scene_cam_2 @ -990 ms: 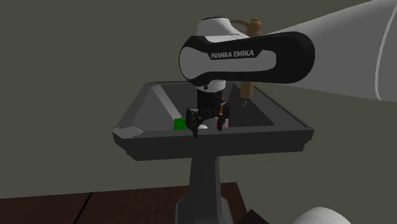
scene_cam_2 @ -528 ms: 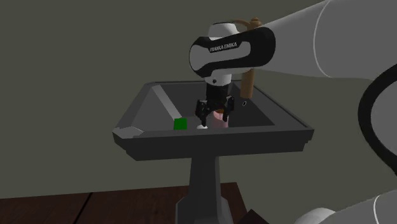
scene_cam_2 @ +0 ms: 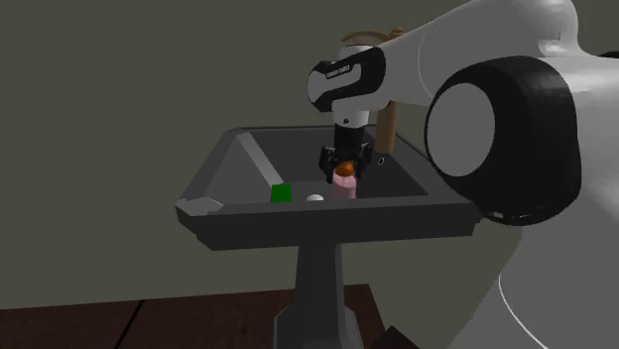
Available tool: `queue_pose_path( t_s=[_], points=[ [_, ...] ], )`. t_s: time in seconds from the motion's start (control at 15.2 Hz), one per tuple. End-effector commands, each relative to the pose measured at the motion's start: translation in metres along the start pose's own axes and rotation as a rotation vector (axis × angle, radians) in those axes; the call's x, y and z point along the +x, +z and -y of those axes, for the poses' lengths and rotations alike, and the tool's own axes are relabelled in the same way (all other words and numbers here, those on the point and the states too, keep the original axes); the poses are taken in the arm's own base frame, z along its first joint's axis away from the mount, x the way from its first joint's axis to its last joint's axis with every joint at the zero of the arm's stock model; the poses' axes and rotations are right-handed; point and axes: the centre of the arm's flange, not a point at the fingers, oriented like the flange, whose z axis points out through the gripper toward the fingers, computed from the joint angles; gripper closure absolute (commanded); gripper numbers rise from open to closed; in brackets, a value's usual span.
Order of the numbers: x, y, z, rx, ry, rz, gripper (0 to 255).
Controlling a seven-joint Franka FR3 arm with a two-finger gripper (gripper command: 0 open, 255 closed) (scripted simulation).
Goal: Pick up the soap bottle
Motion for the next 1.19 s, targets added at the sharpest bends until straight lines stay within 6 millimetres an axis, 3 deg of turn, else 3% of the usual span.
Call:
queue_pose_path(
  t_s=[0.0,0.2,0.73,0.86,0.92,1.12],
  points=[
    [0.021,0.006,-0.02,0.004,0.007,0.004,0],
    [0.049,0.013,-0.049,0.012,0.019,0.01,0],
    [0.049,0.053,-0.051,0.012,0.019,0.01,0],
    [0.049,0.053,-0.051,0.012,0.019,0.01,0],
    [0.049,0.053,-0.051,0.012,0.019,0.01,255],
    [0.049,0.053,-0.051,0.012,0.019,0.01,255]
  ],
)
